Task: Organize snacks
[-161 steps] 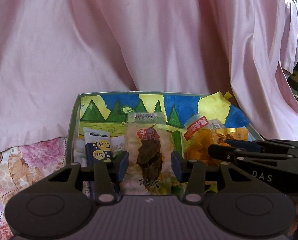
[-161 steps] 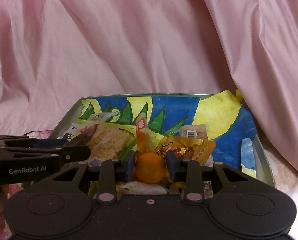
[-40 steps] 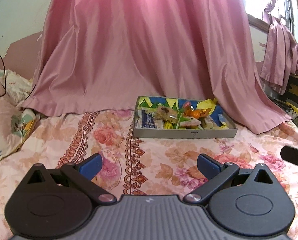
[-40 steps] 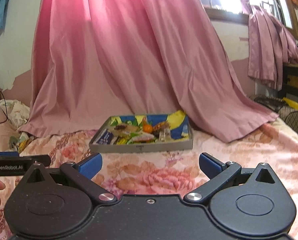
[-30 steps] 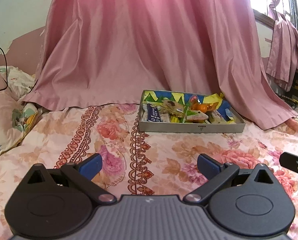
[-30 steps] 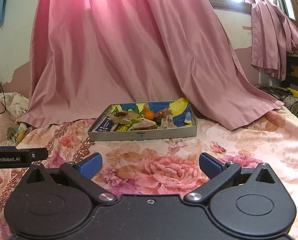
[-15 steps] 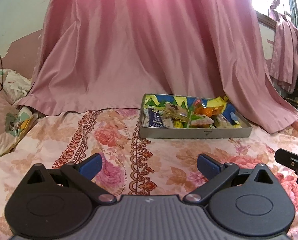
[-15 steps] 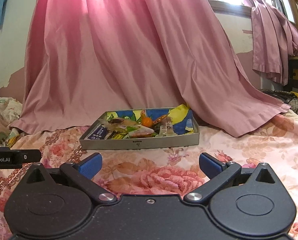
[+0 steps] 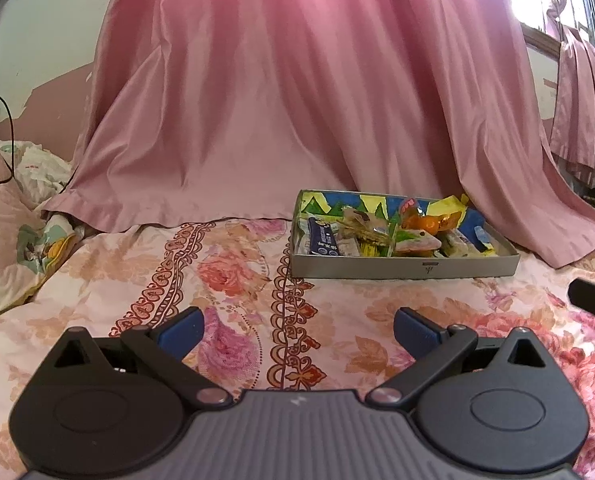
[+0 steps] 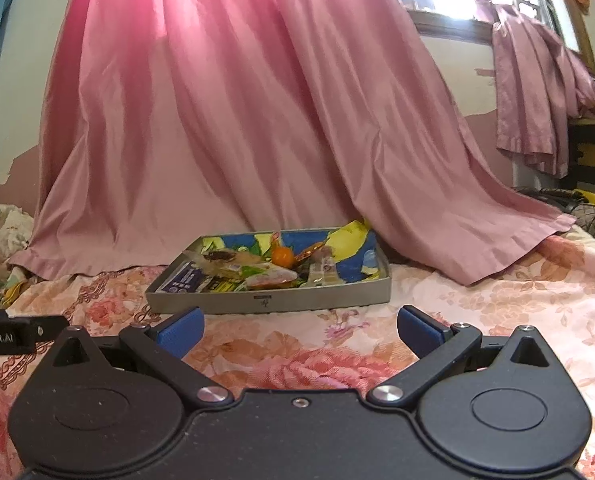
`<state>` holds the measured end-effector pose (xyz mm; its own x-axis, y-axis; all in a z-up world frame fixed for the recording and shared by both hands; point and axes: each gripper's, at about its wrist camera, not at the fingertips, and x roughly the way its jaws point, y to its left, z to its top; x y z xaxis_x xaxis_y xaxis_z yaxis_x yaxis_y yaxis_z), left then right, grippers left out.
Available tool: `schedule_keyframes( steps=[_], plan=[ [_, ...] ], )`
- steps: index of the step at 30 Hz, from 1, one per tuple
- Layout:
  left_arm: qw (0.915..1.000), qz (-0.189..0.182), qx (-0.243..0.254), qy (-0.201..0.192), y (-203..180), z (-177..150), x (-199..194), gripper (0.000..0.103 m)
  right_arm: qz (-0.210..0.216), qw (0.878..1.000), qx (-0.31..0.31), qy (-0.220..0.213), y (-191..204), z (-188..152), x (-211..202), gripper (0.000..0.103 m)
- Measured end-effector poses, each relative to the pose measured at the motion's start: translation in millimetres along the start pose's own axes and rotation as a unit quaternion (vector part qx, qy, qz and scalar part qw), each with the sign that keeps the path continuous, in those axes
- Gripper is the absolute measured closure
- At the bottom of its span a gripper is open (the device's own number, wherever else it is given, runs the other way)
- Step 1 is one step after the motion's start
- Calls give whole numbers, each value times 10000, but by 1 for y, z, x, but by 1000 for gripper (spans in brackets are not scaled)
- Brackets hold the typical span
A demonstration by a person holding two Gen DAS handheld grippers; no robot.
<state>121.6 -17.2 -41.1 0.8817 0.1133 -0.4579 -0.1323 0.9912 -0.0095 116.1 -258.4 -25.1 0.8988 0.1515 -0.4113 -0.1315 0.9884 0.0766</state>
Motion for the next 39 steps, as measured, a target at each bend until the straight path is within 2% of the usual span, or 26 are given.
schedule_keyframes(
  steps=[12, 39],
  plan=[
    [9999, -39, 97, 80, -3, -5, -1, 0, -199, 9996, 81, -201, -5, -3, 1, 1],
    [9999, -117, 44, 13, 0, -2, -9, 0, -5, 9998, -88, -155, 4, -4, -2, 1]
  ],
)
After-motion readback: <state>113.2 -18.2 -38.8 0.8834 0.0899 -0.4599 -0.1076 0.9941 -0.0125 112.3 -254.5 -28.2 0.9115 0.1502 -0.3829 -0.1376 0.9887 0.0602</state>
